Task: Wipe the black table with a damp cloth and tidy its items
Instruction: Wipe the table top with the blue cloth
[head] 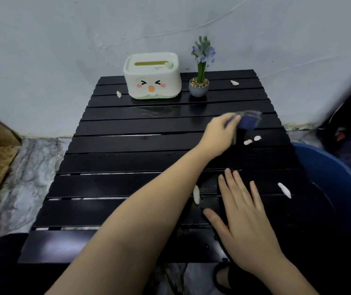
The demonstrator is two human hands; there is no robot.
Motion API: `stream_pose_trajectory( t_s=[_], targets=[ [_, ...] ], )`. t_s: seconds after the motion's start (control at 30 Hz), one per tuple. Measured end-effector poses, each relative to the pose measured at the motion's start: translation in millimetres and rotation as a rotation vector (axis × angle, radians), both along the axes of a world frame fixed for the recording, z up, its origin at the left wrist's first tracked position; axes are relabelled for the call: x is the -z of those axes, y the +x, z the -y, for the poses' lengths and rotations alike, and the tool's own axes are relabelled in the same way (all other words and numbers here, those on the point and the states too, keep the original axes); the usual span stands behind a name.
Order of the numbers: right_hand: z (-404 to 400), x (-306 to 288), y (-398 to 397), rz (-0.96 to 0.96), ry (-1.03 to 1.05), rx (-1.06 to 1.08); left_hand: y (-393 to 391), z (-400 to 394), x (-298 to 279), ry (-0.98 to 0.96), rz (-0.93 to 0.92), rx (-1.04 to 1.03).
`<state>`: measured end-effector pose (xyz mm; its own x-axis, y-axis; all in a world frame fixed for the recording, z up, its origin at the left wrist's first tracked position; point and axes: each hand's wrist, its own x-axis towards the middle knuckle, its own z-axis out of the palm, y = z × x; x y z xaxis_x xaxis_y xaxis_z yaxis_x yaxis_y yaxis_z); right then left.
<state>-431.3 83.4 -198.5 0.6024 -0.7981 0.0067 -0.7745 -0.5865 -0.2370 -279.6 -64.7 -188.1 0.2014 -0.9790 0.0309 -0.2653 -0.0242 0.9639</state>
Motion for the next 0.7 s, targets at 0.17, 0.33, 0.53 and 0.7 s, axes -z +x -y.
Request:
stream_pose_trajectory(
  t_s=[0.17,0.33,0.53,0.7],
  targets=[
    [1.1,-1.7,-2.9,0.022,0.025,-0.008,64.0,-31.3,-23.7,0.058,-0.514,-0.218],
    [-1.2,-0.3,-4.9,0.006,0.020,-0.011,163.1,-124.1,-54.5,-0.042,-0.237,-0.514],
    [-2.4,-0.2,-3.8,0.008,0.022,-0.011,234.6,-204.7,-22.8,0.168,0.408,-0.417],
    [-2.4,0.4,-3.0,0.009,0.014,-0.007,228.7,-193.7,17.7,0.411,1.073,-0.303]
  ],
)
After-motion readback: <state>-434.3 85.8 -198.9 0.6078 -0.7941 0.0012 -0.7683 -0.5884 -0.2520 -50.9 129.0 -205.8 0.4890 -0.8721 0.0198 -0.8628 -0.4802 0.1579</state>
